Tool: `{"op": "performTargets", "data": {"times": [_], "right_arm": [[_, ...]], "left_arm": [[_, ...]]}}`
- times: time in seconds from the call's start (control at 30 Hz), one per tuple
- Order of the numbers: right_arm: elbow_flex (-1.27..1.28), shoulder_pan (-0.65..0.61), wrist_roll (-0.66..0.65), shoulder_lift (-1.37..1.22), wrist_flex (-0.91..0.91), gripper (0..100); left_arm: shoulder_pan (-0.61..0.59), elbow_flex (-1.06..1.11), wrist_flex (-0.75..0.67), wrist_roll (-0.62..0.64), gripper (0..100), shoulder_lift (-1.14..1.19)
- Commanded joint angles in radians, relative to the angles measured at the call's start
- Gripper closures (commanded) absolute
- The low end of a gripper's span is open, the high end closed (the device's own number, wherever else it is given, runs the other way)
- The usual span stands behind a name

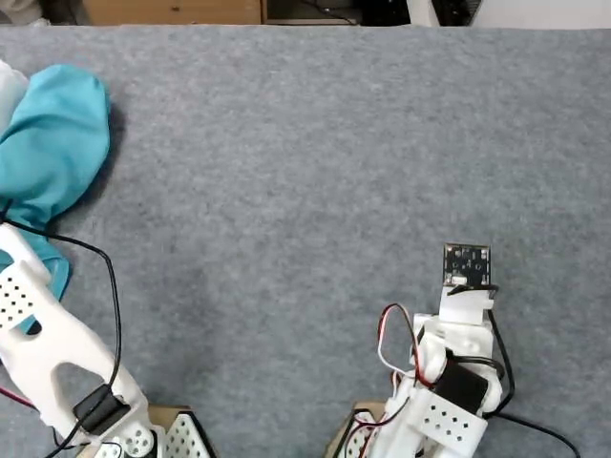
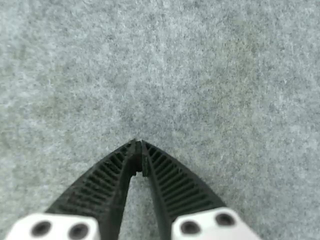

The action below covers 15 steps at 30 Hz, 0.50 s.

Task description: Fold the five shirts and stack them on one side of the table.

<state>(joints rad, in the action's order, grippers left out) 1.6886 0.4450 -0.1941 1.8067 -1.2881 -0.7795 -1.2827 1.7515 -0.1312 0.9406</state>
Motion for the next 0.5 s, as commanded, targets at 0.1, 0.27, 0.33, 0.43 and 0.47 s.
{"op": "performTargets", "data": {"times": [0.1,0.27,0.33,0.43,0.47], "right_arm": [[0.002,0.013,-0.005,0.056,-0.005,99.3],[0.002,0.013,-0.005,0.056,-0.005,99.3],[0.002,0.013,-0.005,0.056,-0.005,99.3],[0.002,0.013,-0.005,0.056,-0.005,99.3],[0.002,0.013,-0.005,0.056,-0.005,99.3]], "left_arm": [[0.014,0.161,0.014,-0.037,98,-0.328],[0.046,0.377,-0.011,-0.083,98,-0.585],[0.021,0.414,-0.023,-0.08,98,-0.638],[0.008,0.425,-0.026,-0.083,98,-0.664],[-0.003,0.433,-0.037,-0.08,98,-0.653]]}}
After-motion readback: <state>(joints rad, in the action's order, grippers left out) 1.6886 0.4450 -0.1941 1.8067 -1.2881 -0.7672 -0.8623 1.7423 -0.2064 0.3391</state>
